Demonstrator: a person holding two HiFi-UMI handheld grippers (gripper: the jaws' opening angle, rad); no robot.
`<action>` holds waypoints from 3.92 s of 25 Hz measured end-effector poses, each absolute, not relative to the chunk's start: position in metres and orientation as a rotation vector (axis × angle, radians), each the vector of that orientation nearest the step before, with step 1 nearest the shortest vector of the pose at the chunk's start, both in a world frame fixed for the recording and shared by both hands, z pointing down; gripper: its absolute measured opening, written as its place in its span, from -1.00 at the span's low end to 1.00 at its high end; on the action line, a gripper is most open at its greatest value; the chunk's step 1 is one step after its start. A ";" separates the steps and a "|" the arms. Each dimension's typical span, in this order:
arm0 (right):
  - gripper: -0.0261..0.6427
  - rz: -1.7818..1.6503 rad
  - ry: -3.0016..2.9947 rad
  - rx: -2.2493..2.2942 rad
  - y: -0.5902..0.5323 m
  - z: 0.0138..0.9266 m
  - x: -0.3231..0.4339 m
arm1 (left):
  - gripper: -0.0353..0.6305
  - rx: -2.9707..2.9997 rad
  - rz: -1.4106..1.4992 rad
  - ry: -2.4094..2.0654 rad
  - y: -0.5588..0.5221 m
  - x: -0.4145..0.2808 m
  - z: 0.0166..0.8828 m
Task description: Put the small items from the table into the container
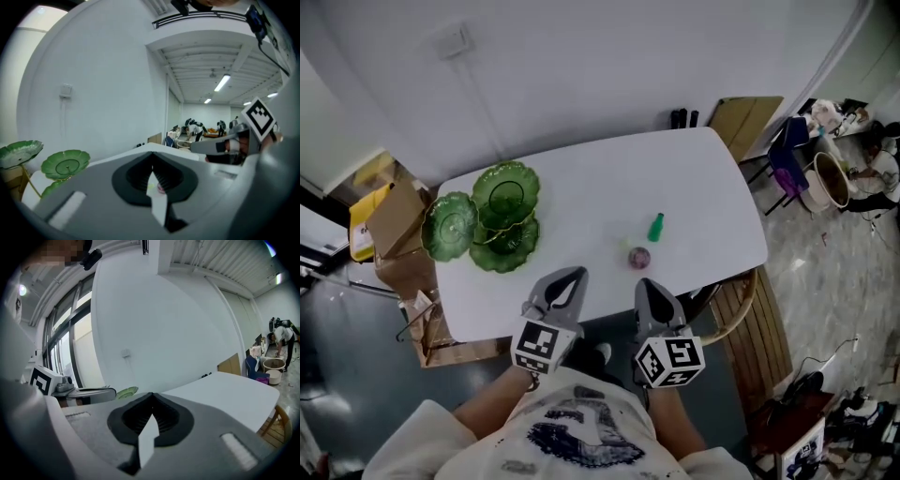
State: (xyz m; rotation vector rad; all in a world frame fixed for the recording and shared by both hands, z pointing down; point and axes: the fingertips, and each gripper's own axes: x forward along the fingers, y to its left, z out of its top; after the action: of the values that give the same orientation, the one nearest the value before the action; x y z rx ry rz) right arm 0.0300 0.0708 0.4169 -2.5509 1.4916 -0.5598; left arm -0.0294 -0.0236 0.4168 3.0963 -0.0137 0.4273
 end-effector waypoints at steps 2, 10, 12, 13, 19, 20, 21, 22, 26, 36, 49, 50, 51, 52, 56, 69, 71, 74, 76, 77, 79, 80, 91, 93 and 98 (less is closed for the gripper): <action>-0.93 -0.574 1.498 -2.546 0.060 0.419 0.029 | -0.93 3.093 0.430 -0.012 -0.034 -0.026 0.419; -0.93 -0.575 1.461 -2.592 0.031 0.422 0.030 | -0.93 3.100 0.401 0.094 -0.054 -0.016 0.419; -0.93 -0.570 1.448 -2.602 0.027 0.421 0.028 | -0.93 3.095 0.401 0.109 -0.057 -0.016 0.420; -0.93 -0.568 1.442 -2.605 0.026 0.421 0.028 | -0.93 3.091 0.405 0.113 -0.058 -0.017 0.422; -0.93 -0.576 1.438 -2.616 0.023 0.422 0.040 | -0.93 3.072 0.428 0.119 -0.061 -0.007 0.429; -0.93 -0.580 1.438 -2.618 0.023 0.424 0.045 | -0.93 3.073 0.430 0.120 -0.061 -0.003 0.430; -0.93 -0.585 1.438 -2.617 0.022 0.426 0.050 | -0.93 3.073 0.434 0.120 -0.062 0.002 0.432; -0.93 -0.591 1.441 -2.614 0.022 0.428 0.055 | -0.93 3.072 0.441 0.116 -0.062 0.006 0.434; -0.93 -0.617 1.477 -2.592 0.026 0.433 0.078 | -0.93 3.058 0.468 0.075 -0.058 0.027 0.441; -0.93 -0.650 1.496 -2.564 0.057 0.443 0.155 | -0.93 3.042 0.537 0.014 -0.031 0.097 0.454; -0.93 -0.724 1.502 -2.543 0.102 0.467 0.220 | -0.91 2.988 0.646 -0.008 0.007 0.162 0.486; -0.93 -0.728 1.503 -2.540 0.104 0.468 0.223 | -0.89 2.985 0.659 -0.009 0.009 0.165 0.489; -0.93 -0.733 1.505 -2.537 0.107 0.469 0.226 | -0.87 2.980 0.674 -0.012 0.012 0.167 0.492; -0.93 -0.739 1.505 -2.535 0.110 0.471 0.228 | -0.84 2.974 0.689 -0.016 0.014 0.170 0.496; -0.93 -0.764 1.503 -2.527 0.120 0.480 0.240 | -0.67 2.931 0.738 -0.035 0.020 0.180 0.511; -0.93 -0.827 1.462 -2.526 0.134 0.515 0.270 | -0.28 2.749 0.895 -0.059 0.028 0.207 0.580; -0.93 -0.841 1.448 -2.530 0.135 0.523 0.274 | -0.28 2.749 0.933 -0.059 0.028 0.210 0.593; -0.93 -0.856 1.428 -2.532 0.138 0.533 0.280 | -0.28 2.747 0.974 -0.046 0.029 0.219 0.609; -0.93 -0.866 1.419 -2.530 0.140 0.538 0.282 | -0.28 2.749 1.010 -0.032 0.031 0.225 0.619; -0.93 -0.871 1.416 -2.529 0.140 0.541 0.283 | -0.28 2.745 1.041 -0.029 0.033 0.226 0.625; -0.93 -0.878 1.412 -2.528 0.141 0.544 0.285 | -0.28 2.726 1.108 -0.035 0.033 0.226 0.641; -0.93 -0.879 1.408 -2.529 0.142 0.544 0.286 | -0.28 2.713 1.137 -0.039 0.033 0.226 0.649; -0.93 -0.897 1.377 -2.532 0.148 0.551 0.297 | -0.28 2.627 1.267 -0.058 0.034 0.232 0.688; -0.93 -0.898 1.376 -2.528 0.147 0.552 0.298 | -0.28 2.619 1.279 -0.061 0.033 0.232 0.691; -0.93 -0.895 1.365 -2.527 0.150 0.549 0.297 | -0.29 2.622 1.315 -0.053 0.033 0.233 0.694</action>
State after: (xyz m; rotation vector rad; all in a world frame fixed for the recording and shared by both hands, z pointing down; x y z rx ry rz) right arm 0.2969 0.1499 0.5486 -2.5274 1.3653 -0.8951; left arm 0.2331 0.0332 0.6944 2.6221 -0.0532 1.3151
